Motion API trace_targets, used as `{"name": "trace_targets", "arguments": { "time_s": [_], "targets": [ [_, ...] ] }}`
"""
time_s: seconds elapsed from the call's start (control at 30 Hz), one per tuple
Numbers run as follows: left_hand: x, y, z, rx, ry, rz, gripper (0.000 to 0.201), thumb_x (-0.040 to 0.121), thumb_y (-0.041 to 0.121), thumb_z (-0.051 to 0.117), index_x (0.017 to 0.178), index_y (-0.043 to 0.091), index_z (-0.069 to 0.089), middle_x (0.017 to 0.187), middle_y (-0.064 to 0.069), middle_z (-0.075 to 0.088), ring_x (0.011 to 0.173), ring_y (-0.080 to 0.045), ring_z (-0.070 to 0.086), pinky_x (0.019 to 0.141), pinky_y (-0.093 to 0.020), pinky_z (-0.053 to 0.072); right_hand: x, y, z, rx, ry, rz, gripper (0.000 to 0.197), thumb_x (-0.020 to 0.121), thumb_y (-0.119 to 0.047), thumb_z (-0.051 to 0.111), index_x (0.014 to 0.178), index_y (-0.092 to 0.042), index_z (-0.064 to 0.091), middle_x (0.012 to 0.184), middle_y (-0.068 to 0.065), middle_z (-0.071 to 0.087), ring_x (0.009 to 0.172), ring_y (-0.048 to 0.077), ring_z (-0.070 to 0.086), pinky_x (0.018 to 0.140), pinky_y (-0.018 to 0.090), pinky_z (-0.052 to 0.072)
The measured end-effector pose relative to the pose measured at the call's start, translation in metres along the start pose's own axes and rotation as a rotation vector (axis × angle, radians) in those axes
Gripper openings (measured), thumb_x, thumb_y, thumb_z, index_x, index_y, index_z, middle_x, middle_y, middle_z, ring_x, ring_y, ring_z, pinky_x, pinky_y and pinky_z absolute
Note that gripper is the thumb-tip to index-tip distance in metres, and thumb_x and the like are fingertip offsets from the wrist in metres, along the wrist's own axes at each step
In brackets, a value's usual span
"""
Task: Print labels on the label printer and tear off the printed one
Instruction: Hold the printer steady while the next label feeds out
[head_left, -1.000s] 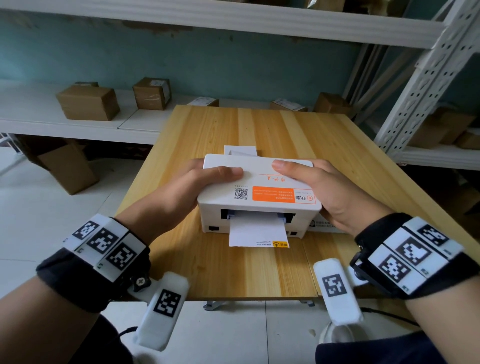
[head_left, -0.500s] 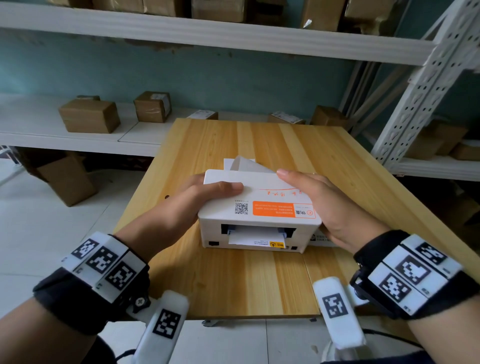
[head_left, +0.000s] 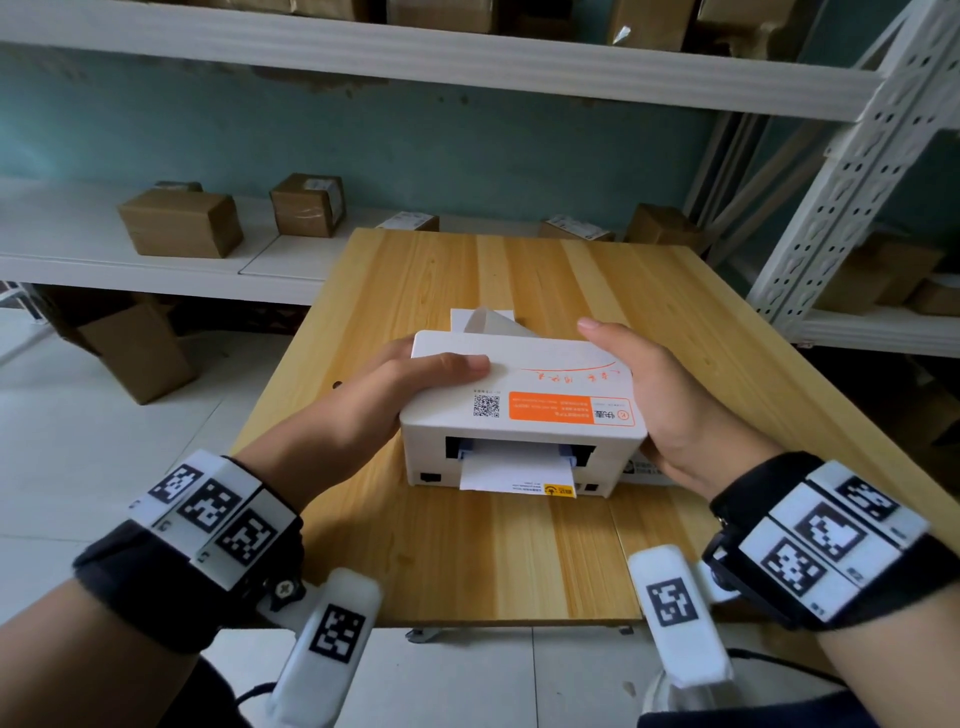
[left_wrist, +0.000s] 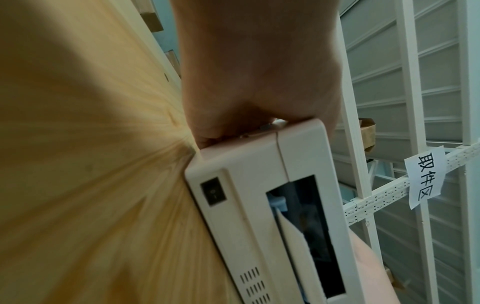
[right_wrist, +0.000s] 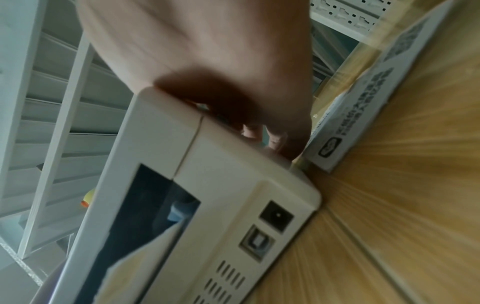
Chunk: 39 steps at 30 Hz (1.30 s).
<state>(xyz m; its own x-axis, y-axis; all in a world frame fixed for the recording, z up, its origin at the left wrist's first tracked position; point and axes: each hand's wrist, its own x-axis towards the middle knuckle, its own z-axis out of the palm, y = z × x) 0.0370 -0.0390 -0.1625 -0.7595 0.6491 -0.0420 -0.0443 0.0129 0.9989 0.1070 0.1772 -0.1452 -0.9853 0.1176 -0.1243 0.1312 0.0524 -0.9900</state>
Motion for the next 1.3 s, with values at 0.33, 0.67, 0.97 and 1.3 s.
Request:
{"name": "trace_targets", "arguments": {
  "time_s": [0.33, 0.67, 0.97, 1.3],
  "targets": [
    [-0.0005, 0.0016, 0.0010, -0.005, -0.007, -0.007, 0.031, 0.090, 0.029, 0.063, 0.112, 0.011, 0.072, 0.108, -0.010, 0.080, 0.087, -0.020, 0.076, 0.069, -0.023, 0.057, 0.0011, 0.0023, 0.0001, 0.045, -0.004, -0.028, 0.044, 0.100, -0.043, 0.044, 0.075, -0.017, 0.069, 0.072, 0.002, 0.076, 0.061, 0.014, 0.070, 0.065, 0.025, 0.046],
    [-0.0012, 0.0028, 0.0013, -0.018, -0.009, -0.011, 0.029, 0.091, 0.028, 0.065, 0.113, 0.011, 0.072, 0.109, -0.010, 0.080, 0.087, -0.019, 0.076, 0.070, -0.023, 0.058, 0.0008, 0.0023, 0.0007, 0.051, -0.009, -0.037, 0.044, 0.099, -0.041, 0.046, 0.069, -0.020, 0.071, 0.076, 0.003, 0.077, 0.063, 0.016, 0.071, 0.064, 0.025, 0.048],
    [-0.0028, 0.0062, 0.0047, -0.054, -0.037, -0.004, 0.032, 0.086, 0.029, 0.060, 0.110, 0.011, 0.072, 0.104, -0.008, 0.081, 0.084, -0.017, 0.077, 0.065, -0.021, 0.057, -0.0008, 0.0008, 0.0018, 0.038, 0.004, -0.035, 0.053, 0.099, -0.039, 0.047, 0.053, -0.028, 0.072, 0.070, -0.001, 0.075, 0.060, 0.012, 0.070, 0.061, 0.023, 0.047],
    [-0.0036, 0.0060, 0.0039, -0.063, -0.036, -0.016, 0.030, 0.089, 0.027, 0.060, 0.110, 0.010, 0.072, 0.103, -0.007, 0.081, 0.083, -0.016, 0.077, 0.066, -0.021, 0.058, 0.0012, 0.0024, 0.0011, 0.035, 0.000, -0.031, 0.051, 0.099, -0.039, 0.048, 0.056, -0.026, 0.073, 0.072, 0.000, 0.076, 0.062, 0.014, 0.071, 0.064, 0.026, 0.047]
  ]
}}
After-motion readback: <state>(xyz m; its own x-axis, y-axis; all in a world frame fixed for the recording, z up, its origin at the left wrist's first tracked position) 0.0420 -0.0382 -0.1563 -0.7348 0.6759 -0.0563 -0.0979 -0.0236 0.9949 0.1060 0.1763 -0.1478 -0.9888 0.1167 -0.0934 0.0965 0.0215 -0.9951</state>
